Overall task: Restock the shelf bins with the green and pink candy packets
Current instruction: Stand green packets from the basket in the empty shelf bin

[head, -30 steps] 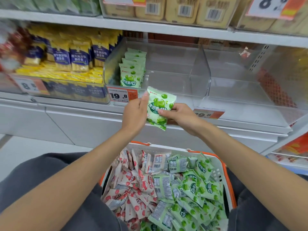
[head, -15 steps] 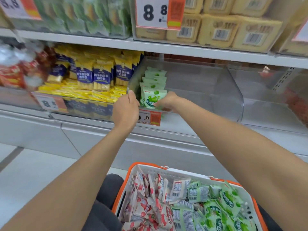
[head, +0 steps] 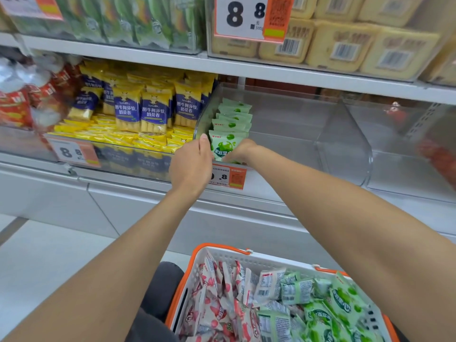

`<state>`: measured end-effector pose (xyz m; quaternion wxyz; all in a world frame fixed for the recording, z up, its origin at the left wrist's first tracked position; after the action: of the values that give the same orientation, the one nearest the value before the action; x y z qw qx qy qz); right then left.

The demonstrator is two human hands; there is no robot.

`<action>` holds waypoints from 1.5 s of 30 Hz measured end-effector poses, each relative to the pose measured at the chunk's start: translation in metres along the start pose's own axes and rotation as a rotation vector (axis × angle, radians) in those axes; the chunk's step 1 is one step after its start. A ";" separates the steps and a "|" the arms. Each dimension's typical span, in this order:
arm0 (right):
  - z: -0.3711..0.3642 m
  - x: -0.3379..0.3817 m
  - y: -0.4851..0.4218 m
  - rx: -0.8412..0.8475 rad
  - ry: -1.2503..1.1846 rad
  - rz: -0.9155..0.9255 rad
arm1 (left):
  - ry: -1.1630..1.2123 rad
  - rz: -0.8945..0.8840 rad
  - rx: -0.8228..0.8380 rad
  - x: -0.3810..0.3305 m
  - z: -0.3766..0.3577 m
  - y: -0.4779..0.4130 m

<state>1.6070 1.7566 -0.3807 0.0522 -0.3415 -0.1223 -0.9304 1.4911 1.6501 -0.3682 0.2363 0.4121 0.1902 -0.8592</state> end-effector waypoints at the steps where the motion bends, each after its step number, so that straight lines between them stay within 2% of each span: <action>1: -0.002 0.001 -0.001 0.009 -0.008 0.012 | -0.008 -0.002 0.001 0.000 0.000 0.000; 9: -0.005 -0.004 -0.002 0.025 -0.151 0.003 | -0.055 -0.021 -0.019 0.001 -0.003 0.002; 13: -0.004 -0.008 -0.005 0.095 -0.157 0.026 | -0.059 -0.026 -0.028 0.002 -0.004 0.001; 16: 0.008 -0.009 0.009 0.081 -0.138 0.041 | -0.051 -0.028 -0.041 0.002 -0.004 0.003; 19: 0.028 -0.012 0.034 -0.025 0.060 0.143 | -0.036 -0.044 -0.087 0.002 -0.004 0.011; 22: 0.045 -0.019 0.062 -0.255 0.206 0.358 | -0.016 -0.088 -0.058 -0.002 -0.012 0.030; 25: 0.050 -0.039 0.098 -0.428 0.334 0.583 | -0.055 -0.120 0.093 -0.004 -0.030 0.058; 27: 0.047 -0.057 0.130 -0.439 0.386 0.674 | -0.138 -0.138 0.226 0.001 -0.046 0.080; 30: 0.034 -0.104 0.166 -0.280 0.411 0.661 | -0.279 -0.098 0.476 0.020 -0.071 0.113; 35: -0.007 -0.228 0.216 0.353 0.395 0.305 | -0.505 -0.067 0.809 0.064 -0.096 0.170; 38: -0.030 -0.281 0.236 0.739 0.581 0.112 | -0.608 -0.072 0.914 0.086 -0.108 0.192; 39: -0.034 -0.288 0.242 0.806 0.618 0.069 | -0.637 -0.073 0.946 0.093 -0.111 0.195; 42: -0.040 -0.303 0.247 0.790 0.584 0.117 | -0.694 -0.079 0.981 0.100 -0.110 0.198; 45: -0.047 -0.308 0.258 0.626 0.383 0.191 | -0.710 -0.100 0.959 0.099 -0.108 0.198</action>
<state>1.8586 1.4999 -0.5658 0.2623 -0.1389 -0.3561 -0.8861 1.6146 1.5200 -0.5369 0.0324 0.1509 -0.2903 -0.9444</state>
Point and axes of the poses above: each hand's wrist, its own y-axis away from the middle knuckle, its own z-axis out of the back of the hand, x = y × z, the point moved 2 cm from there along -y, towards the middle knuckle, and after that the axes turned 14 degrees about z, right-handed, at the moved point
